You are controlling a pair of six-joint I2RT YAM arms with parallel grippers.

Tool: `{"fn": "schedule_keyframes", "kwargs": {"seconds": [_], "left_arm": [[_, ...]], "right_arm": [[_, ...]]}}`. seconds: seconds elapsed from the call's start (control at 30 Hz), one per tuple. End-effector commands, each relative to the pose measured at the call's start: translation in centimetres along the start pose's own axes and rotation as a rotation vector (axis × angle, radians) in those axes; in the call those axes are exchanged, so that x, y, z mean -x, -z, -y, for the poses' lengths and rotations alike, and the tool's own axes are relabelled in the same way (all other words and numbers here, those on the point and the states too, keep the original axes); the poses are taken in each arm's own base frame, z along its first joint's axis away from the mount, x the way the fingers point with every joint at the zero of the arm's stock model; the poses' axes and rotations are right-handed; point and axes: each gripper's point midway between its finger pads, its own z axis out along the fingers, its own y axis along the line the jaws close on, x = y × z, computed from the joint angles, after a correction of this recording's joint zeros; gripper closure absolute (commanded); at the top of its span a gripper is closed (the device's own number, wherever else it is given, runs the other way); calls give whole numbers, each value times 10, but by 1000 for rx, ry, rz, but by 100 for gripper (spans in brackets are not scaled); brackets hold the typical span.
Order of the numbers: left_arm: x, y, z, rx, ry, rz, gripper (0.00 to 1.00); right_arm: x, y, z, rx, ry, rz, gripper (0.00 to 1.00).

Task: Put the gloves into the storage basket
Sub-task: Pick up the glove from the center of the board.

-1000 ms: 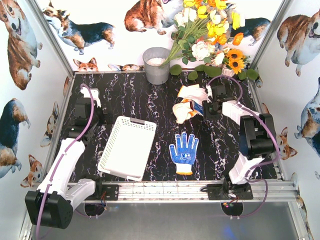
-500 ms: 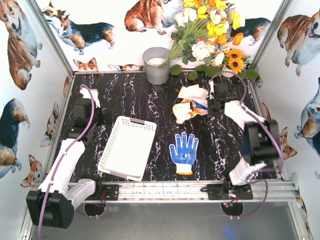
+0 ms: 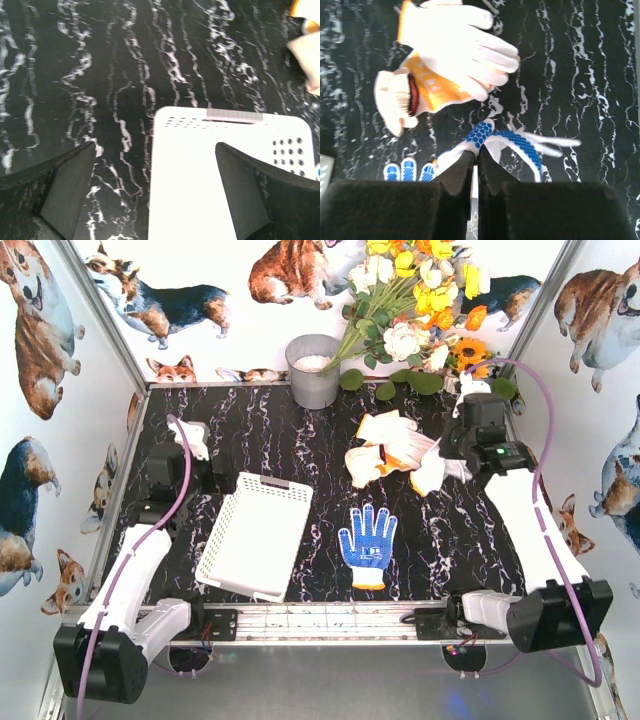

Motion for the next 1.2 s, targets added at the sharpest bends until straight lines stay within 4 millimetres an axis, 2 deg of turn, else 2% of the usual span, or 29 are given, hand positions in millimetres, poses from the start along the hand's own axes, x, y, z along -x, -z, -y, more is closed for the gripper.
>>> {"fn": "schedule_keyframes", "kwargs": {"seconds": [0.0,0.1,0.17,0.33,0.47,0.6,0.7,0.77,0.83,0.97,1.07,1.1,1.17], "left_arm": [[6,2,47,-228,1,49,0],[16,10,85,-279,-40,78,1],[30,20,120,-327,-77,106,1],[47,47,214,-564,-77,149,0],[51,64,284,-761,-73,142,0],[50,77,352,-899,-98,140,0],[46,84,390,-970,-106,153,1],[44,80,403,-985,-100,163,2],[43,69,406,-955,-102,173,2],[49,49,398,-841,-127,197,3],[55,49,392,-814,-143,222,4],[54,49,391,-813,-148,224,7],[50,50,393,-826,-153,213,22]], "right_arm": [[27,42,-27,147,-46,56,100],[25,57,-43,243,-75,40,100],[27,78,-55,317,-94,64,100],[34,108,-85,505,-132,87,100],[48,132,-104,632,-157,101,100],[54,146,-114,697,-204,97,100],[56,154,-117,719,-220,100,100],[57,158,-119,738,-222,100,100],[59,165,-122,762,-222,105,100],[63,177,-127,806,-220,106,100],[60,180,-130,829,-220,79,100],[59,180,-131,837,-222,72,100],[59,180,-133,848,-225,65,100]]}}
